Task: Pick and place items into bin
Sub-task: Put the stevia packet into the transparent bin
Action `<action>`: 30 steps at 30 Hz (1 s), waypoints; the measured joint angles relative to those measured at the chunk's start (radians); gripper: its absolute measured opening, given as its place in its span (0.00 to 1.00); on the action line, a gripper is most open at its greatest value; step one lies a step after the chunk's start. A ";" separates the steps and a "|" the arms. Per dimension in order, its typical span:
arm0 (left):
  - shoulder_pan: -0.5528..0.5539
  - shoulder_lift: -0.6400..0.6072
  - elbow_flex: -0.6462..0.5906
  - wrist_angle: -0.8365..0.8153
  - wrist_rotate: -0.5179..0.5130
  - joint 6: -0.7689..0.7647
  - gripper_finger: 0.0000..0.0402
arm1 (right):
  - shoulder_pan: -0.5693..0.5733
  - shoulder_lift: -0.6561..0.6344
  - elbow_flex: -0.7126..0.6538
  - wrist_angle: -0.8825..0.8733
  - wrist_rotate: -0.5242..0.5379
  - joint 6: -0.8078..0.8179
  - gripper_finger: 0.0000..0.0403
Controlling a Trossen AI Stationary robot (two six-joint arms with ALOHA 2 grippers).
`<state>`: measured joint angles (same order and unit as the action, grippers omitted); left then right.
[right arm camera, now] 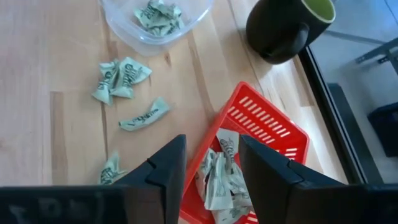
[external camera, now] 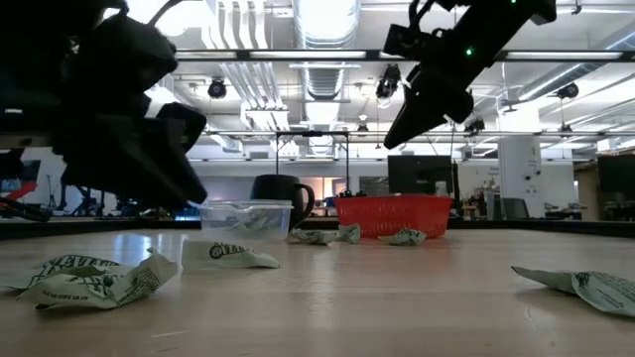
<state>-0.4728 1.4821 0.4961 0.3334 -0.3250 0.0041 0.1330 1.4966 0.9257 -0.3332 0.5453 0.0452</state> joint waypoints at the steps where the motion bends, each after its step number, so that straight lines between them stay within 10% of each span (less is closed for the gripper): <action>1: 0.000 0.011 0.013 -0.001 -0.002 -0.004 0.25 | 0.001 -0.003 0.000 0.000 0.000 0.000 0.34; 30: 0.000 0.137 0.097 -0.003 0.138 -0.238 0.34 | 0.000 -0.009 0.000 0.000 -0.001 0.007 0.31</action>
<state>-0.4732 1.6195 0.5928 0.3303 -0.1874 -0.2337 0.1333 1.4876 0.9257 -0.3331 0.5442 0.0521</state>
